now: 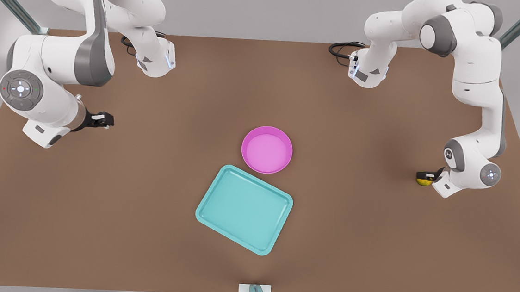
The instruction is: Place the orange on the plate with the left arm and the plate on the tray with the right arm
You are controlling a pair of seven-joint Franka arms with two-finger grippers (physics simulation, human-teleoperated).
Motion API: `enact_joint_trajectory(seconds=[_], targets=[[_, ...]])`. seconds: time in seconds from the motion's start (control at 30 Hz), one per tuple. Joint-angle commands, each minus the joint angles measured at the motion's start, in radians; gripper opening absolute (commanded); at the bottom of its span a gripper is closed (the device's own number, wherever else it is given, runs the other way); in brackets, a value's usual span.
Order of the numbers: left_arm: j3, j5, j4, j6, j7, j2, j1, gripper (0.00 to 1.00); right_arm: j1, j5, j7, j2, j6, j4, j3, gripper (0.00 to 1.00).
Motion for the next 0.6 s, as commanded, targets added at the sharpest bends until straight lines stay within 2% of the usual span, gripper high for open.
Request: enact_joint_trajectory(seconds=[0.0, 0.4, 0.43, 0.47, 0.57], targets=[[0.001, 0.001, 0.0, 0.027, 0.202, 0.011, 0.0, 1.0, 0.0, 0.006, -0.003, 0.0, 0.003, -0.002, 0.0, 1.0], [0.001, 0.001, 0.0, 0.069, 0.198, 0.064, 0.0, 1.0, -0.002, 0.007, -0.003, 0.008, 0.001, -0.003, 0.0, 1.0], [0.001, 0.001, 0.0, 0.067, 0.198, 0.063, 0.0, 0.77, -0.002, 0.009, -0.003, 0.008, 0.001, -0.003, 0.0, 1.0], [0.001, 0.001, 0.0, 0.06, 0.198, 0.061, -0.002, 0.71, -0.002, 0.009, -0.003, 0.007, 0.001, -0.003, 0.0, 1.0], [0.001, 0.001, 0.0, 0.052, 0.192, 0.057, -0.006, 0.64, -0.003, 0.009, -0.006, 0.008, 0.001, -0.003, 0.0, 1.0]])
